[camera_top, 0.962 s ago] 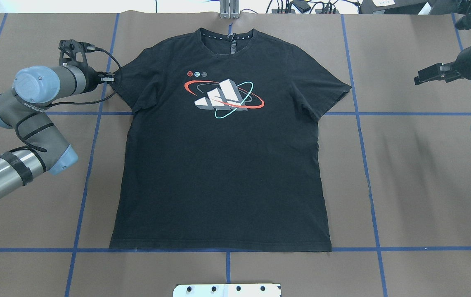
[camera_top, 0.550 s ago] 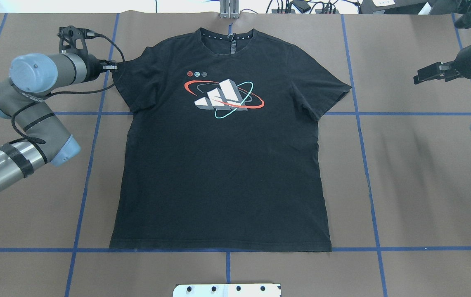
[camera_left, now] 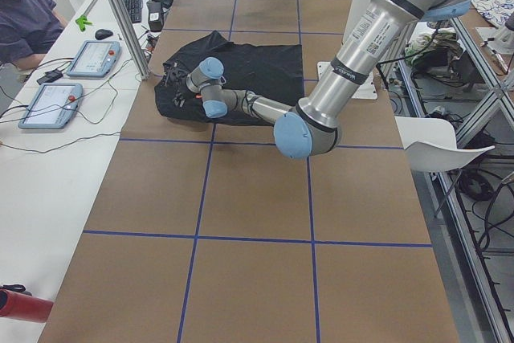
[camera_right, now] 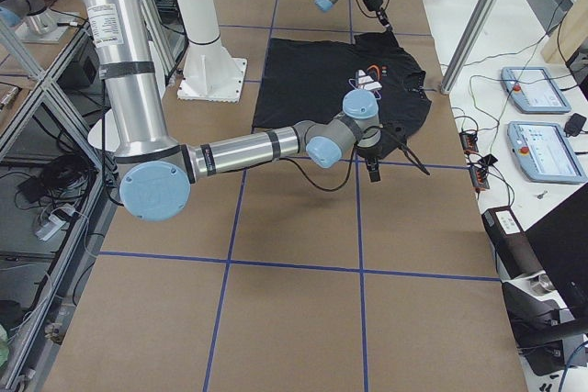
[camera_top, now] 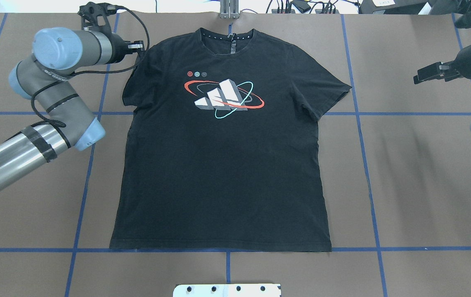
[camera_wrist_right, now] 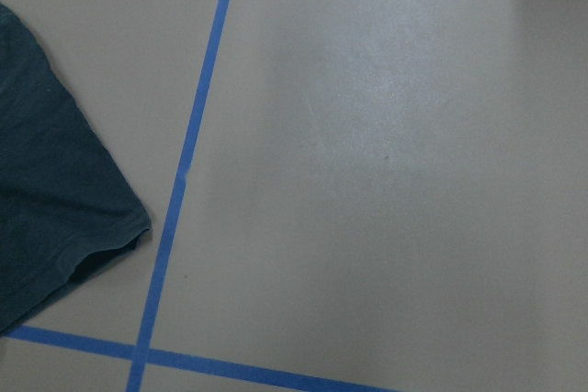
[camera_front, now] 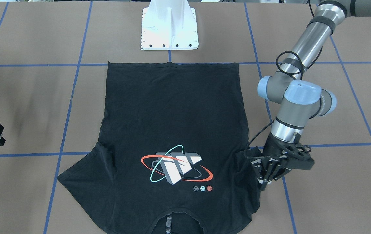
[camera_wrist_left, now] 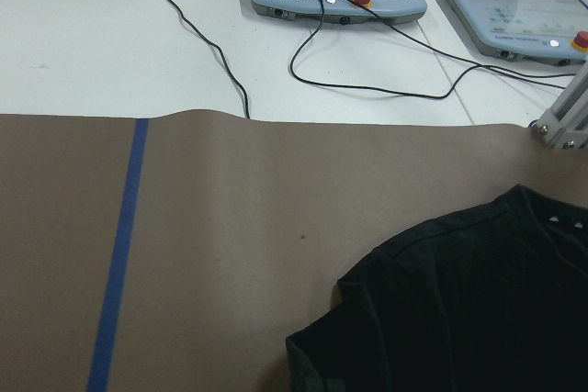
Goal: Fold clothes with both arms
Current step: 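Grasp the sleeve nearest the left gripper and fold it toward the shirt center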
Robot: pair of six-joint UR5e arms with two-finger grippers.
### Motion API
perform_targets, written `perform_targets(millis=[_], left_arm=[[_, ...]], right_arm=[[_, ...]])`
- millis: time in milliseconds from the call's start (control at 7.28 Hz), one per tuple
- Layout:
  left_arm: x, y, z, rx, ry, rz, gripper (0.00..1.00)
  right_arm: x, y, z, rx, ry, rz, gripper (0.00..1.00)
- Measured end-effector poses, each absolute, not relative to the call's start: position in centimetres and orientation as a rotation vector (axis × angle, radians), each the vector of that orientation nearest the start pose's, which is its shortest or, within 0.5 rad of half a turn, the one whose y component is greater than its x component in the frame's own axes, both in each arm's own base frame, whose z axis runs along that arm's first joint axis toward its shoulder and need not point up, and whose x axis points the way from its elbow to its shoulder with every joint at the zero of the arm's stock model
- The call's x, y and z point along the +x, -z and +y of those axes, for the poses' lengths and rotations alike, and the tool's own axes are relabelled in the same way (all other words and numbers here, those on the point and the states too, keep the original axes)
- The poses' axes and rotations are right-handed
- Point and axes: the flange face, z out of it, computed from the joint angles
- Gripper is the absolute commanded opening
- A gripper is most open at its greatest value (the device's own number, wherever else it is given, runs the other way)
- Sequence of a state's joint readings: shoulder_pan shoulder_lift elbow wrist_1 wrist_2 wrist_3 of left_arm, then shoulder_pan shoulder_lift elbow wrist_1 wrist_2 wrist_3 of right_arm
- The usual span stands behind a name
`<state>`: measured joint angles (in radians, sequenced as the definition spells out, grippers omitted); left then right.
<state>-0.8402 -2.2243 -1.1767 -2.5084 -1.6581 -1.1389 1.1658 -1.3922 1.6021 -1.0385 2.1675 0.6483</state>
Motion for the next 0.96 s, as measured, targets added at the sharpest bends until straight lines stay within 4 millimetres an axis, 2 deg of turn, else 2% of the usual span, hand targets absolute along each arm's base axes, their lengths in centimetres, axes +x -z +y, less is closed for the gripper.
perform_targets(millis=[275,550,824,962], left_arm=[[46.2,-30.4,-62.9,0.561,0.355,1.084,0.0],[50.4,-28.3,-60.3,0.506,0.36,1.129,0.0],[52.7,-27.1,-59.5,0.482,0.355,1.144,0.0],[53.2,-27.0,-59.4,0.478,0.354,1.144,0.62]], right_arm=[[-16.1,-49.2,-57.1,0.336,-0.006,-0.852,1.0],[-16.0,-49.1,-57.0,0.338,-0.005,-0.853,1.0],[-16.0,-49.1,-57.0,0.338,-0.006,-0.853,1.0],[-16.0,-49.1,-56.9,0.337,-0.006,-0.853,1.0]])
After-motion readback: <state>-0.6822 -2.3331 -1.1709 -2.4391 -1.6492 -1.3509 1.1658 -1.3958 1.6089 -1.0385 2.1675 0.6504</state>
